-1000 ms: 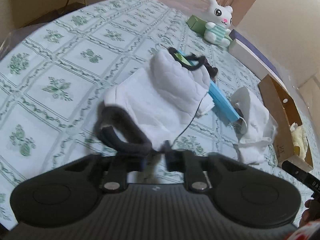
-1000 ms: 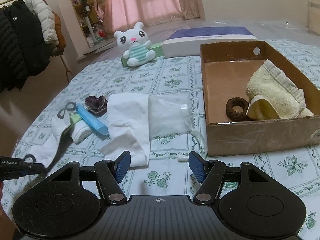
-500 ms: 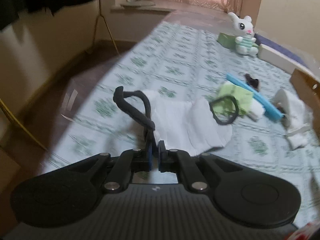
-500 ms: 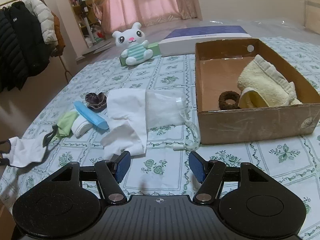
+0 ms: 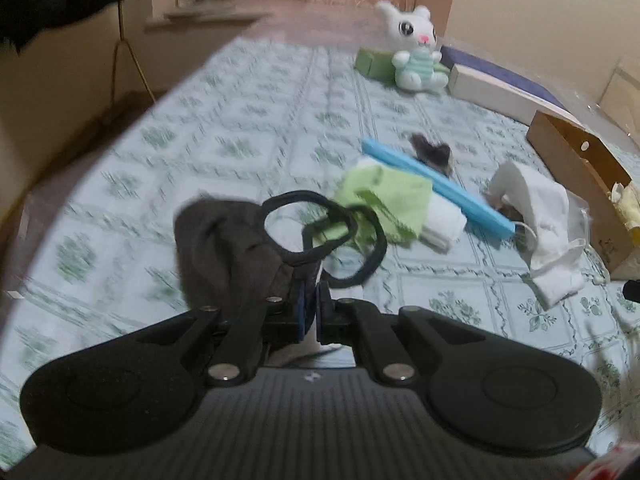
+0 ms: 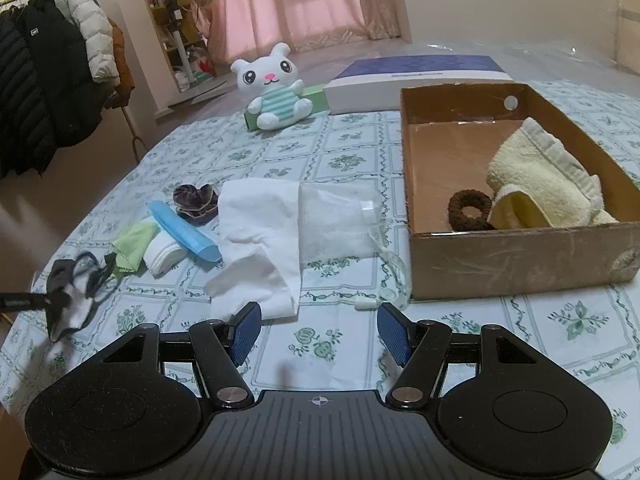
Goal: Organize soft objects
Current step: 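Grasp the face mask strap with the left gripper and lift it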
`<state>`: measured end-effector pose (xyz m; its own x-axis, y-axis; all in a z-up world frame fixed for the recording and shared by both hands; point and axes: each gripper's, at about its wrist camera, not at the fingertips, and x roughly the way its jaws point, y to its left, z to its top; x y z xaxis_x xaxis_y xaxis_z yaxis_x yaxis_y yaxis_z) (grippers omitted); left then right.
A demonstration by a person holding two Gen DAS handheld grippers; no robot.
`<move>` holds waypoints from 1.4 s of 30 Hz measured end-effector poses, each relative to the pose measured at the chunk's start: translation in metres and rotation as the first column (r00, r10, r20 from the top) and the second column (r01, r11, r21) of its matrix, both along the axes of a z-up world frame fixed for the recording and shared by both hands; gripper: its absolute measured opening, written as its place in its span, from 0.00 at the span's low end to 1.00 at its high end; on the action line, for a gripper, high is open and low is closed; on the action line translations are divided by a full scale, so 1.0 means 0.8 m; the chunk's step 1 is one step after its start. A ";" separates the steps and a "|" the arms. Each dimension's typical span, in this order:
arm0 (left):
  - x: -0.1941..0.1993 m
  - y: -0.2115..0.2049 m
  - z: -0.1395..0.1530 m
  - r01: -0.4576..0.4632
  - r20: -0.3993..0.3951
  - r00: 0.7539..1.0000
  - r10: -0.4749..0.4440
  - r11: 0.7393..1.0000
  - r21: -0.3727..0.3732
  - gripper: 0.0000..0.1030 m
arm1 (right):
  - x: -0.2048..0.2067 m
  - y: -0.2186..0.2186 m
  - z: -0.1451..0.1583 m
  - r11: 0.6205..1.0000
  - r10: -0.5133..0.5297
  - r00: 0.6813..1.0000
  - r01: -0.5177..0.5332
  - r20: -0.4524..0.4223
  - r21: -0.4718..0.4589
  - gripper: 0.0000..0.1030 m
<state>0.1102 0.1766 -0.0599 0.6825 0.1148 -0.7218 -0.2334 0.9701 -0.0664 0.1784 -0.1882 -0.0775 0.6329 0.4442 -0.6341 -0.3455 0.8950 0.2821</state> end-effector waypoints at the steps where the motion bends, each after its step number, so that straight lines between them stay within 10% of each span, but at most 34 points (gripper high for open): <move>1: 0.004 -0.001 -0.008 0.000 -0.010 1.000 -0.001 1.000 -0.019 0.04 | 0.002 0.002 -0.001 1.000 0.003 1.000 -0.003 -0.001 0.001 0.62; 6: 0.006 0.004 -0.032 -0.035 -0.026 0.999 0.032 0.994 -0.103 0.09 | 0.013 0.023 -0.007 0.999 0.044 0.999 -0.045 0.010 0.010 0.62; 10: -0.005 0.015 -0.020 -0.034 -0.006 0.999 0.034 0.985 -0.166 0.31 | 0.028 0.038 -0.009 0.997 0.069 0.997 -0.070 0.032 0.030 0.62; 14: -0.026 0.013 0.008 -0.029 0.044 0.998 0.035 0.993 -0.115 0.39 | 0.042 0.049 -0.009 0.996 0.080 0.995 -0.082 0.053 0.039 0.62; 29: -0.044 0.076 0.006 -0.201 0.047 0.978 0.203 0.979 -0.033 0.37 | 0.125 0.108 -0.016 0.992 0.124 0.982 -0.121 0.145 -0.026 0.62; 30: -0.043 0.077 0.003 -0.206 0.042 0.977 0.207 0.978 -0.034 0.37 | 0.128 0.113 -0.020 0.990 0.138 0.980 -0.133 0.145 -0.040 0.58; 31: -0.042 0.077 0.000 -0.209 0.040 0.977 0.210 0.977 -0.032 0.31 | 0.129 0.115 -0.022 0.989 0.147 0.977 -0.140 0.154 -0.051 0.26; 33: -0.039 0.077 -0.004 -0.215 0.034 0.976 0.215 0.976 -0.028 0.18 | 0.126 0.115 -0.023 0.984 0.177 0.972 -0.169 0.154 -0.064 0.02; 42: -0.031 0.053 0.008 -0.137 0.088 0.986 0.141 0.989 -0.049 0.08 | 0.060 0.065 0.000 0.960 0.244 0.956 -0.262 0.162 0.100 0.01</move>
